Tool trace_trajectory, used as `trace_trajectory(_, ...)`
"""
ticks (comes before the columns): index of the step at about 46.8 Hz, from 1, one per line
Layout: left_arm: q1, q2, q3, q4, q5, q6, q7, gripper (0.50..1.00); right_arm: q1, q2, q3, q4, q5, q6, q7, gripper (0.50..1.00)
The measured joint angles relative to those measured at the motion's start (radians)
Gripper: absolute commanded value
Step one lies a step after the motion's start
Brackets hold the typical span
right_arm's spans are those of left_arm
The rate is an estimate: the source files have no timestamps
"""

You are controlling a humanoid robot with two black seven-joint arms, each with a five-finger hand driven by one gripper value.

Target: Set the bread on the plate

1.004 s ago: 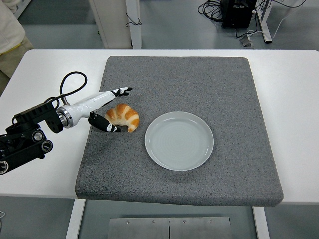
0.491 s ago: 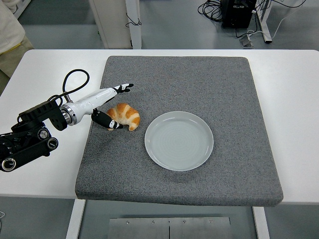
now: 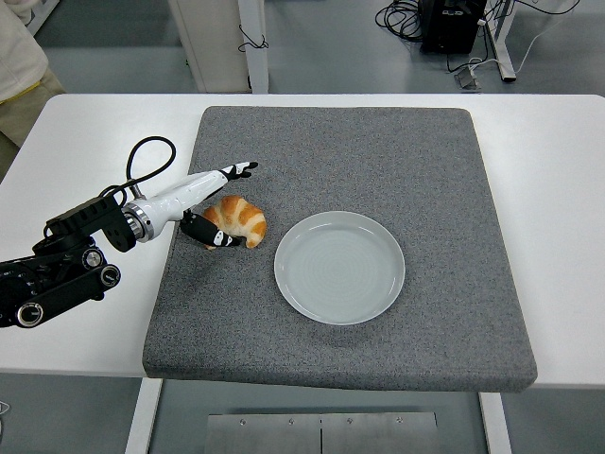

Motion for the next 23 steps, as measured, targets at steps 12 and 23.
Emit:
trace_trajectory(12, -0.008, -0.002, 0.0, -0.001, 0.001, 0.0, -0.029, 0.612, 0.0, 0.0, 0.0, 0.0, 0.0, 0.0, 0.0, 1.0)
trace_trajectory(23, -0.001, 0.001, 0.002, -0.002, 0.0, -0.001, -0.034, 0.58, 0.0, 0.0, 0.0, 0.0, 0.0, 0.0, 0.0, 1.0)
